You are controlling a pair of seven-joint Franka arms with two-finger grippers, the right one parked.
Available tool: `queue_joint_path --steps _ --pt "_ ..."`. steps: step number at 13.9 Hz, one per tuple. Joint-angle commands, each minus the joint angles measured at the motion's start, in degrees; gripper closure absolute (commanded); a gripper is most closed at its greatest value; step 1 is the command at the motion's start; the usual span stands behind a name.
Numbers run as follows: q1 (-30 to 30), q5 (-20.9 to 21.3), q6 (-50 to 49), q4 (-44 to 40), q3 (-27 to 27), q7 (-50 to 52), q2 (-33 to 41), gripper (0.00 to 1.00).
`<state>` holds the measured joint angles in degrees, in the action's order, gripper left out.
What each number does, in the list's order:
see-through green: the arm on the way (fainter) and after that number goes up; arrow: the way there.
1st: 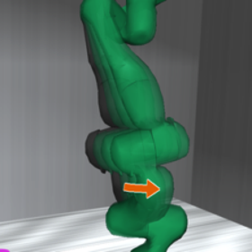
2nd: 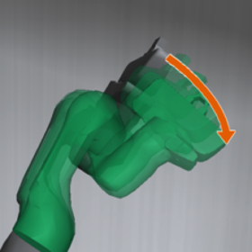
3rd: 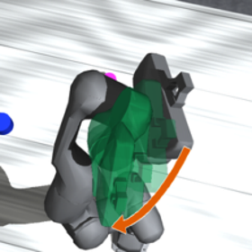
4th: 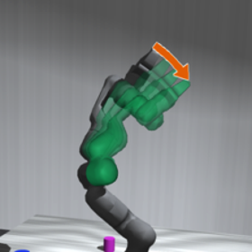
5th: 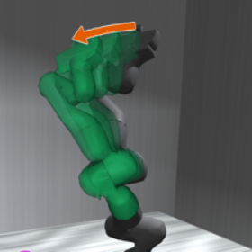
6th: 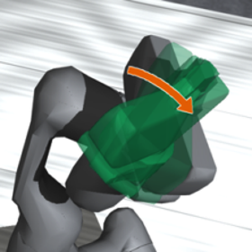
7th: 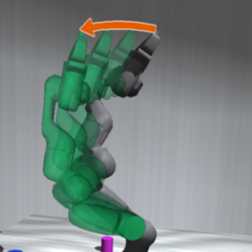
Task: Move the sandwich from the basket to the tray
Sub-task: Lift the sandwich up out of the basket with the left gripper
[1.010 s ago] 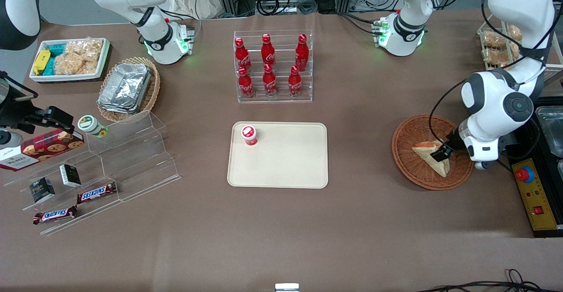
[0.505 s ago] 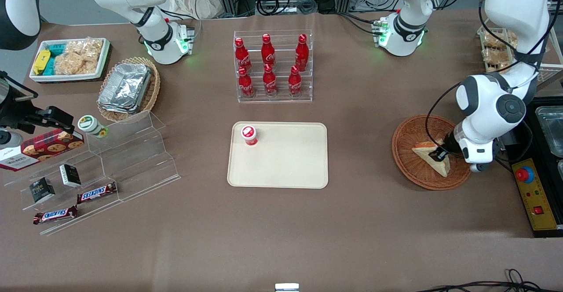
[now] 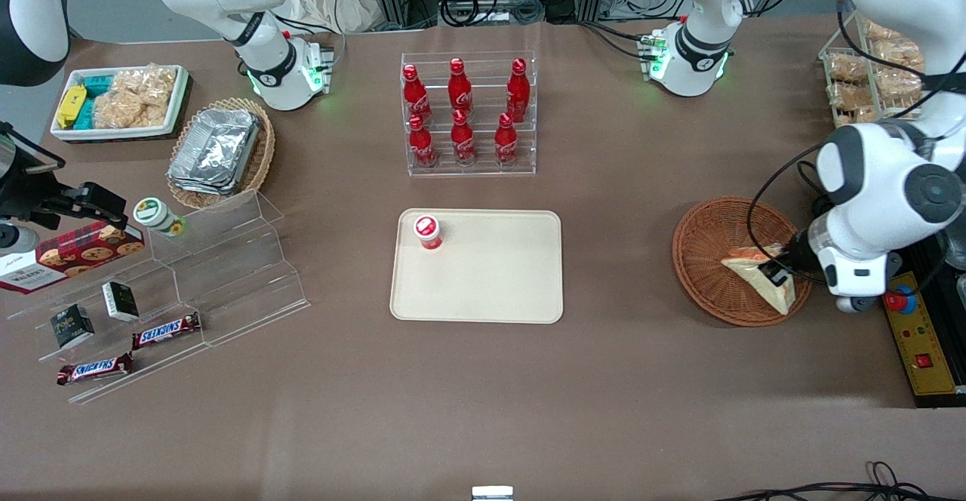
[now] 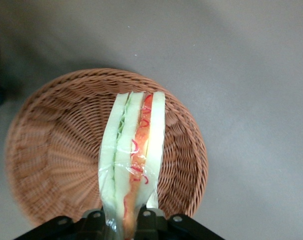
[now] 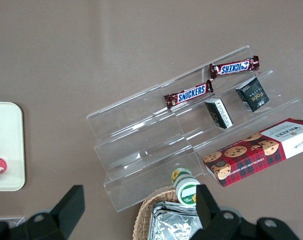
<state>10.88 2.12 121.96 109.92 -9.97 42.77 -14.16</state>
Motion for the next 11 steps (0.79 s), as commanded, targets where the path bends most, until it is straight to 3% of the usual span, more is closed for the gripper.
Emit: queue_joint_path --steps 1,5,9,11 --pt "-0.1 0.3 -9.3 -8.6 -0.4 -1.5 -0.8 1.00" --pt "-0.1 0.0 -21.7 -19.2 -2.6 -6.7 -1.5 1.00" --pt "-0.1 0.3 -27.0 -29.4 -9.6 -7.3 -4.8 1.00" --pt "-0.2 0.3 -27.4 -30.5 -13.5 -6.4 -5.1 1.00"
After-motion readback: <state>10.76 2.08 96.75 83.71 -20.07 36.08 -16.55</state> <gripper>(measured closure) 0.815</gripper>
